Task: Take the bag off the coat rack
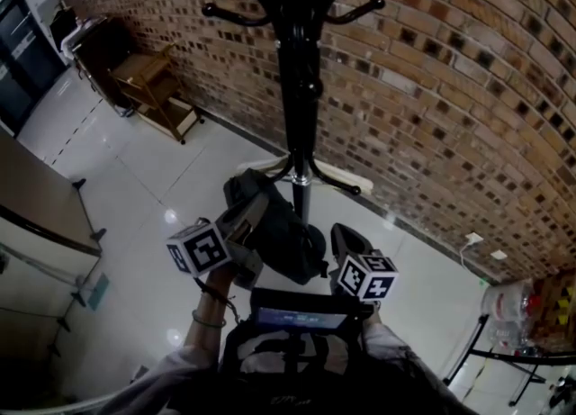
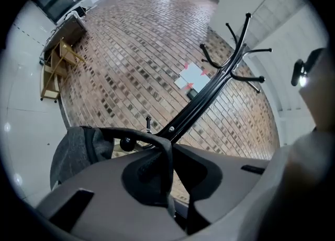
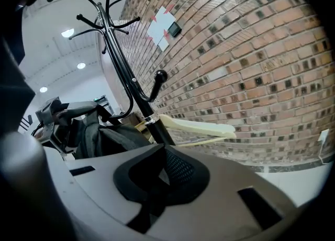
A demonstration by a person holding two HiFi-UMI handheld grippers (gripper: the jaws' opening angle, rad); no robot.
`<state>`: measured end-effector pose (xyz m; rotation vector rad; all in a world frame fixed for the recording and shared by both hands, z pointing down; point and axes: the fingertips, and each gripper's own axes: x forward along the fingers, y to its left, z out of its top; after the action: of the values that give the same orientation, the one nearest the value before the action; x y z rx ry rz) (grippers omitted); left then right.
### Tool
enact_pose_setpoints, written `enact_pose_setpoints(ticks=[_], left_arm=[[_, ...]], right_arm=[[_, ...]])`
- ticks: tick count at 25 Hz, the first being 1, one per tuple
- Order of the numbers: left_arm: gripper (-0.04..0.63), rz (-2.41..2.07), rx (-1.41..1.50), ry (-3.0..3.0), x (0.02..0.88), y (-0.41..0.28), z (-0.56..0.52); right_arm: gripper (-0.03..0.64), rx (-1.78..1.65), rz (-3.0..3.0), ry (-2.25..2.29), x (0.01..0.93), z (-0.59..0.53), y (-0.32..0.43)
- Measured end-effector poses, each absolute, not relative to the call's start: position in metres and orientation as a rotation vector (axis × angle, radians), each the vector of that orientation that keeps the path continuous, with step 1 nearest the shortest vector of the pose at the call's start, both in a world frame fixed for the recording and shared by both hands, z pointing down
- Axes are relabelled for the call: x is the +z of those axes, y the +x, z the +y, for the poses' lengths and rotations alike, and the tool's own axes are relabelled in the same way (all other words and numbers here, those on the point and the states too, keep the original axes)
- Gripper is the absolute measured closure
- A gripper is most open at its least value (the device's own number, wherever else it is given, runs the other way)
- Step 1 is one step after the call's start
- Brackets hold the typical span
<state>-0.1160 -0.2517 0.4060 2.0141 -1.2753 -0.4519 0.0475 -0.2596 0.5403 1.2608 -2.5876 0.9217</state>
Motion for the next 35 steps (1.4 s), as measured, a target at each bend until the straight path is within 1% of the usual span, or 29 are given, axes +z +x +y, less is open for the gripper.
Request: enact_pose_setpoints(ticks=[6,15,24,35], left_arm=[[0.555,-1.342,-0.523,1.959,0.407,-0.140,-0.228],[0.555,-1.397,-0.447,1.906,0.444,-0.148,-0.198],[0.555,-1.457,-0.389,1.823,0.478,-0.166,-0.175],[0.555,-1.462,-0.414,1.776,0.491,-0.176,-0.174]], right_arm=[[0.611,0.919,-2.604,1.169,0.546,-0.251,0.035],[0.609,0.929,-2.602,1.130,0.543,-0.247,0.021],[0.609,0.820,-2.656,1.041,0.531,-0.243,-0.004],[0.612,0.780,-2.652,1.024,0.522,-0.245,-0.008]])
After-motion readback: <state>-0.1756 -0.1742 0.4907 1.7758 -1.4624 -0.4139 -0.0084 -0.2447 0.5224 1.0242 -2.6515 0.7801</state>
